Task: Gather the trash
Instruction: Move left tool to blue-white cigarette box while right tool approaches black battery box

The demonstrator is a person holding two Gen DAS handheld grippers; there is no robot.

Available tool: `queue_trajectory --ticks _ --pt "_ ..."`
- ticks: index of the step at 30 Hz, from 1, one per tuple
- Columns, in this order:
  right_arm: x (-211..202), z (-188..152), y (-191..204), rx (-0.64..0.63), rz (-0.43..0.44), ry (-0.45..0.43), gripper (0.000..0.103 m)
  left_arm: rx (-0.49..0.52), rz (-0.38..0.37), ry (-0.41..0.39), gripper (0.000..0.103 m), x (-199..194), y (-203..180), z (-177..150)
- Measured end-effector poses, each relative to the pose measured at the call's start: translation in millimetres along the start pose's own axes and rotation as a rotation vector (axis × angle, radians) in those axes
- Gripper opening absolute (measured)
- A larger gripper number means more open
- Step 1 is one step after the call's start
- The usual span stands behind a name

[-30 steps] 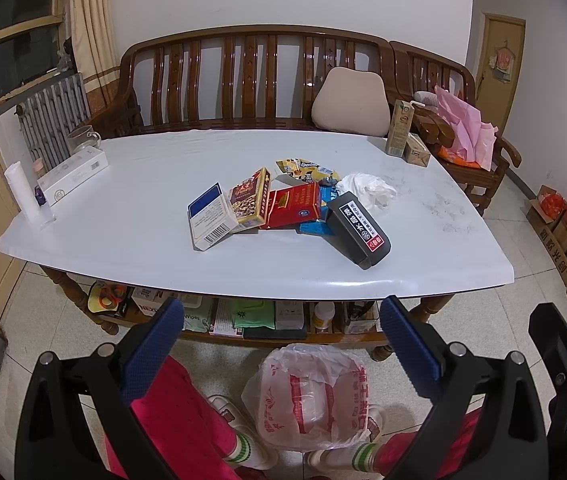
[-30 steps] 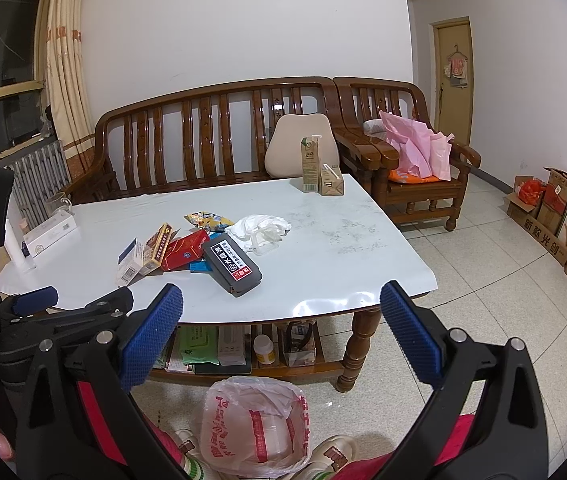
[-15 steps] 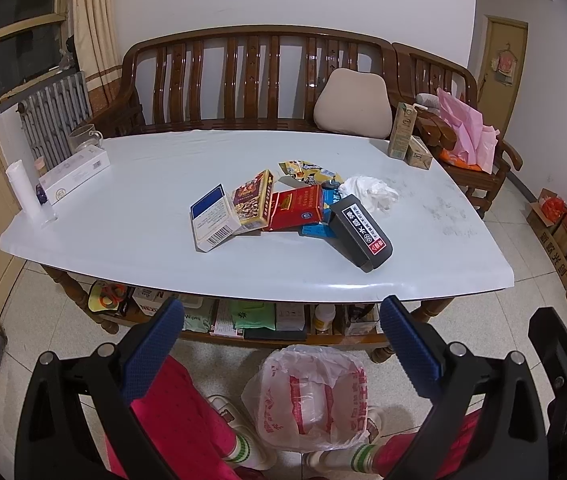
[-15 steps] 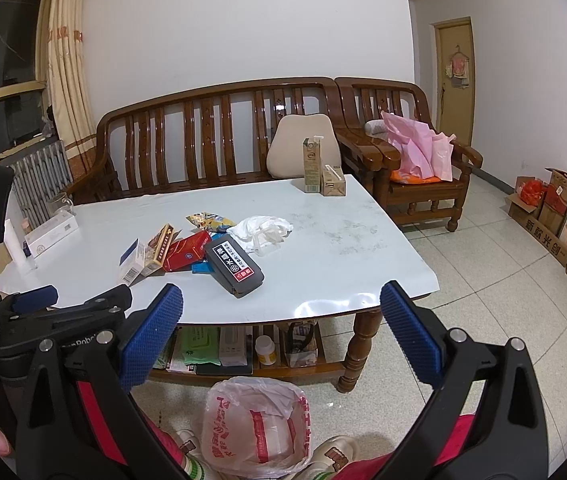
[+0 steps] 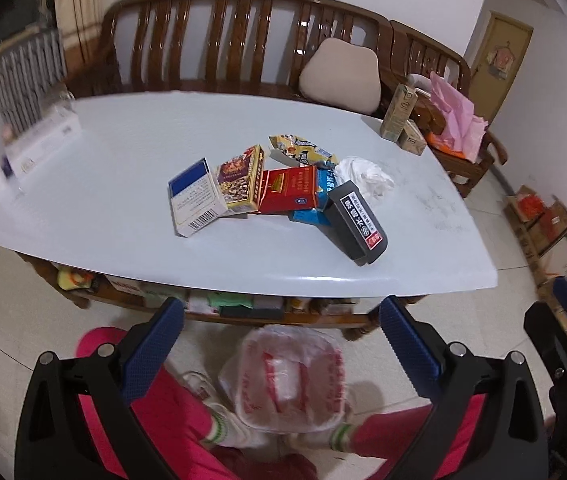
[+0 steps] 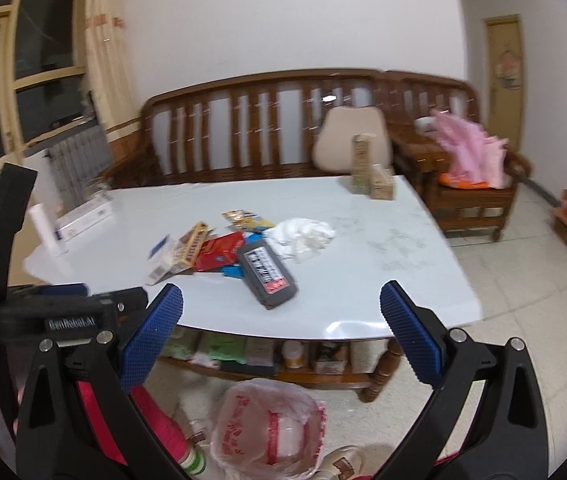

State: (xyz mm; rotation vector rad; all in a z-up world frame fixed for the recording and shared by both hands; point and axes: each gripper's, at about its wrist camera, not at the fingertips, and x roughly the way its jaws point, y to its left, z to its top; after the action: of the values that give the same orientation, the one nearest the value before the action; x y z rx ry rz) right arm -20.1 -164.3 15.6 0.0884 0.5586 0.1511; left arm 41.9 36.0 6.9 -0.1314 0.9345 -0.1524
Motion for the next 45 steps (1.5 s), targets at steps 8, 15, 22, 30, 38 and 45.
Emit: queue_trajectory --ticks 8,15,22,30,38,45 --pt "29 34 -21 -0.101 0.061 0.052 0.097 -0.134 -0.001 0.077 0.096 15 46 38" --pt "57 67 -35 -0.144 0.122 0.103 0.097 -0.178 0.02 0.129 0.096 32 71 68" --pt "78 92 -35 -0.186 0.177 0.128 0.097 -0.185 -0.007 0.185 0.096 55 81 93" --pt "118 95 -22 -0.253 0.222 0.219 0.097 -0.185 -0.038 0.25 0.096 91 89 110" --pt "163 77 -11 -0.314 0.249 0.317 0.097 -0.259 -0.05 0.3 0.096 129 109 111" --pt "198 54 -2 -0.346 0.308 0.409 0.097 -0.316 -0.062 0.323 0.096 156 124 111"
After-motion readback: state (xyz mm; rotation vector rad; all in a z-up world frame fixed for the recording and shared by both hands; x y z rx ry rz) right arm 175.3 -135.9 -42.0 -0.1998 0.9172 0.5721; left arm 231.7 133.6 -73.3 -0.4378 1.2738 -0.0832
